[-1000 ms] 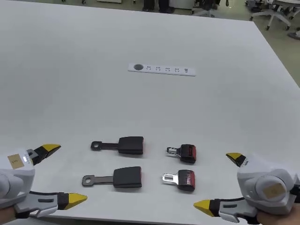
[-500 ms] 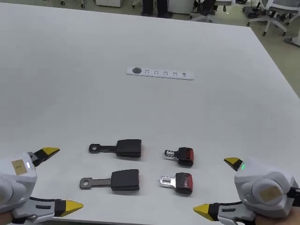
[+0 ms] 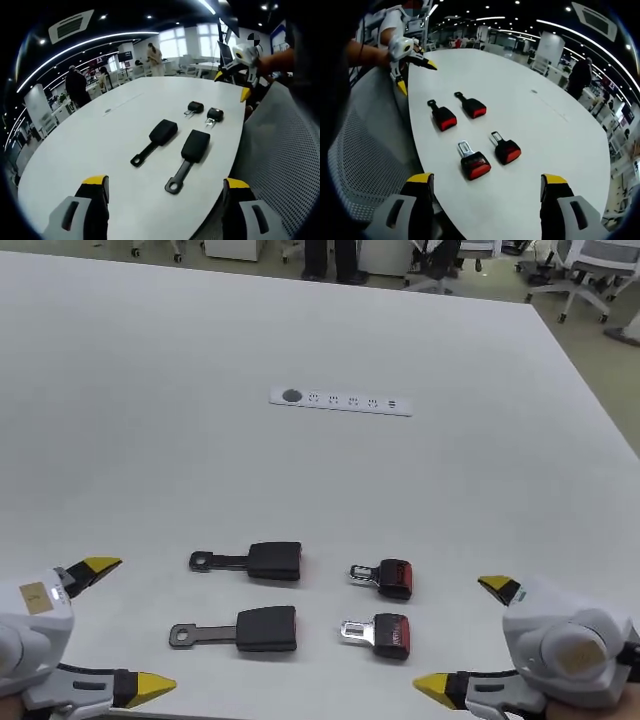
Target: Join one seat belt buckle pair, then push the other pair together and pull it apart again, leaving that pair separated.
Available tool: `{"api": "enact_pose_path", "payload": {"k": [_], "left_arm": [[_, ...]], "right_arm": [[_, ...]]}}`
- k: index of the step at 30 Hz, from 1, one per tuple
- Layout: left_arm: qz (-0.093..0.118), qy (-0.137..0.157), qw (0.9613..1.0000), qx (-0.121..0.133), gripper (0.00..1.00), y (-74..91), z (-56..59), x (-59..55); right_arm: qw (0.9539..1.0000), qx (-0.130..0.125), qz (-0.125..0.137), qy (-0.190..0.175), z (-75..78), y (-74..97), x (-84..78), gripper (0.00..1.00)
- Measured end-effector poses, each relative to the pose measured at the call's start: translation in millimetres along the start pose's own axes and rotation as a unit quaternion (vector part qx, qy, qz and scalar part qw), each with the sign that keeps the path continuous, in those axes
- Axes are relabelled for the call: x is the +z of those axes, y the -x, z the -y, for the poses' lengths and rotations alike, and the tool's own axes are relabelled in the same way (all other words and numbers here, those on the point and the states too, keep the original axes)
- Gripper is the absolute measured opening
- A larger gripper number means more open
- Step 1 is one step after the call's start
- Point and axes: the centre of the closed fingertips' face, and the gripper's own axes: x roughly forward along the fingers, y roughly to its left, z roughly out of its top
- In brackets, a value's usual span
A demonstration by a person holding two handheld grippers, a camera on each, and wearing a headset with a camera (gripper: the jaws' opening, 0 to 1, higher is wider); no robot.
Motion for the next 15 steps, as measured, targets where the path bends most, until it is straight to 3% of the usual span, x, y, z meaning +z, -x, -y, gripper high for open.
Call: {"api": "enact_pose_path", "payload": {"k": [15], "left_arm": [[-0.011, -0.002, 0.9999, -0.011, 0.94, -2.7, 3.6, -1.9]], "right_arm": [[0.9999, 0.007, -0.002, 0.008, 0.9, -5.8, 0.2, 0.87]]}}
